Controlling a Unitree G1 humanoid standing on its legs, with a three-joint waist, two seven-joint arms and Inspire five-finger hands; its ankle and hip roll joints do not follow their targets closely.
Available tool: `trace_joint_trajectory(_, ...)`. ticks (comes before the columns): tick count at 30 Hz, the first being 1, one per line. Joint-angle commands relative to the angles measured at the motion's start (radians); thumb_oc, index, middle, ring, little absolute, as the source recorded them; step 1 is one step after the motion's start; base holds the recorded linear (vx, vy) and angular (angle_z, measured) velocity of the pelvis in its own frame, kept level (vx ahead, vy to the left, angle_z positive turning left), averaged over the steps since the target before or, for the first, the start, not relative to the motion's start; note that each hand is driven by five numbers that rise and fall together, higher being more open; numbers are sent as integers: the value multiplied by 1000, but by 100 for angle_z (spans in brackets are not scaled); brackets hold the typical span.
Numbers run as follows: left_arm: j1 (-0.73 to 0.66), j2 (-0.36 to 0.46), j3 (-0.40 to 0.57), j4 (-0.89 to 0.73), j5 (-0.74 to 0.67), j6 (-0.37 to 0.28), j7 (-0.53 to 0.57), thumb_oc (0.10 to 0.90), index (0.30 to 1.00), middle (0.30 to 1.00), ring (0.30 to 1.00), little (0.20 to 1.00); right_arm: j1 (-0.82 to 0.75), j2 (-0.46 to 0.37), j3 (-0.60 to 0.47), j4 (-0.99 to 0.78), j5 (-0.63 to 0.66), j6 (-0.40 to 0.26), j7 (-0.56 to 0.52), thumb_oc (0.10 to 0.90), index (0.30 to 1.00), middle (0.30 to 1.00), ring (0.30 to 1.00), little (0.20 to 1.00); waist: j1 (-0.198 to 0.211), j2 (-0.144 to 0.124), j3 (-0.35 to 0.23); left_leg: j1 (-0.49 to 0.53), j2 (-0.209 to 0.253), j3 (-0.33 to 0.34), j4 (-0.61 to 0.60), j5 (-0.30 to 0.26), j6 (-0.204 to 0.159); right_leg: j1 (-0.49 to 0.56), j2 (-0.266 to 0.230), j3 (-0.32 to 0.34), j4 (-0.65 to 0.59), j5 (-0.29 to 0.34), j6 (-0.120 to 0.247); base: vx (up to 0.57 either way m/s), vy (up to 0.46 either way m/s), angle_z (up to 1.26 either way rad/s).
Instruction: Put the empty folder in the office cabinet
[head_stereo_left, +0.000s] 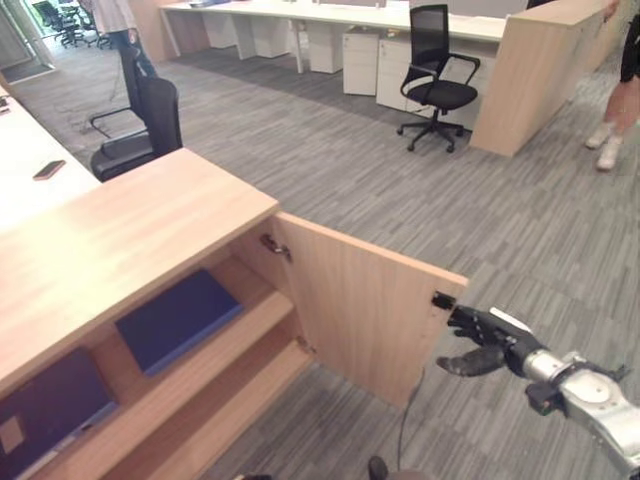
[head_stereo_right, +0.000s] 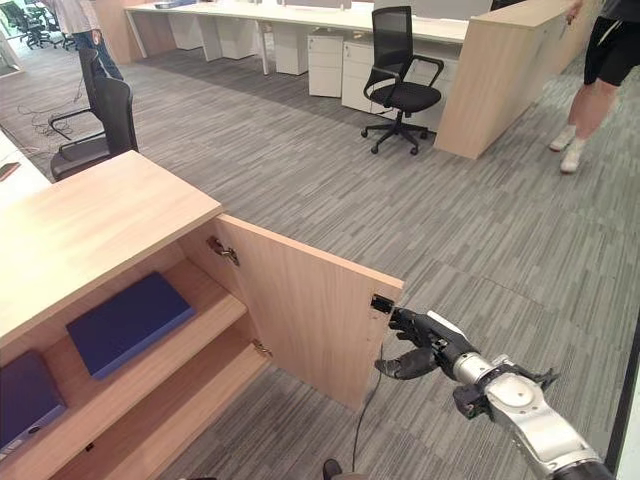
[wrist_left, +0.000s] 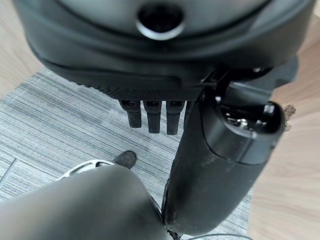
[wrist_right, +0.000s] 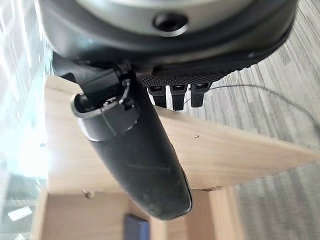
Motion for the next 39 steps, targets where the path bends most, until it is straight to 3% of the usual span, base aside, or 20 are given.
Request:
trace_joint_trajectory(1, -3, 17, -33, 60, 17, -2, 34, 800, 900, 900, 900, 900, -247, 215, 49, -143, 195, -184, 60, 800, 900, 900, 900, 900, 80, -78, -68, -19, -86, -48, 13, -33, -2, 158, -13, -50, -154, -52, 71, 6, 7, -15)
trace_joint_trajectory(6, 1, 12, -43, 60, 12, 2, 49, 800, 900, 900, 900, 900, -260, 318, 210, -174, 323, -132, 110, 800, 900, 900, 900, 900, 96, -78, -68, -20, -89, -58, 12, -32, -4, 164, -15, -58, -152, -57, 67, -3, 13, -9)
trace_joint_trajectory(10, 0, 8, -54, 49, -3, -2, 64, 800, 900, 900, 900, 900, -292, 357, 355, -160, 342, -79, 158, 800, 900, 900, 900, 900, 114, -81, -61, -21, -88, -65, 17, -33, -6, 167, -17, -67, -150, -60, 63, -17, 17, -19)
trace_joint_trajectory(17, -3, 0, -70, 47, -7, -3, 69, 800, 900, 900, 900, 900, -286, 396, 397, -52, 329, -72, 157, 800, 900, 900, 900, 900, 126, -82, -57, -25, -90, -74, 19, -32, -6, 170, -18, -78, -151, -65, 64, -10, 11, -13)
trace_joint_trajectory(22, -5, -2, -84, 55, -8, -4, 71, 800, 900, 900, 900, 900, -328, 437, 371, 48, 330, -93, 128, 800, 900, 900, 900, 900, 138, -80, -60, -26, -93, -80, 18, -32, -5, 173, -21, -82, -155, -65, 63, 4, 13, 18)
trace_joint_trajectory(26, -10, -6, -91, 61, -11, -2, 77, 800, 900, 900, 900, 900, -335, 495, 401, 34, 366, -79, 129, 800, 900, 900, 900, 900, 144, -79, -59, -26, -95, -80, 20, -34, -4, 173, -22, -81, -156, -63, 62, 5, 11, 41)
trace_joint_trajectory(28, -17, -16, -104, 56, -24, -2, 100, 800, 900, 900, 900, 900, -333, 576, 453, 56, 430, -66, 115, 800, 900, 900, 900, 900, 153, -75, -57, -24, -98, -79, 21, -36, -2, 174, -26, -84, -156, -59, 60, 5, 28, 32)
trace_joint_trajectory(31, -29, -25, -121, 46, -40, -1, 121, 800, 900, 900, 900, 900, -332, 635, 511, 109, 458, -44, 104, 800, 900, 900, 900, 900, 165, -75, -52, -27, -99, -82, 25, -38, -2, 174, -28, -91, -156, -58, 58, -10, 16, 15)
trace_joint_trajectory(39, -31, -25, -140, 35, -37, -7, 126, 800, 900, 900, 900, 900, -352, 609, 539, 112, 396, -38, 125, 800, 900, 900, 900, 900, 180, -75, -46, -30, -99, -96, 22, -32, -2, 182, -30, -110, -159, -64, 59, -9, 7, 17)
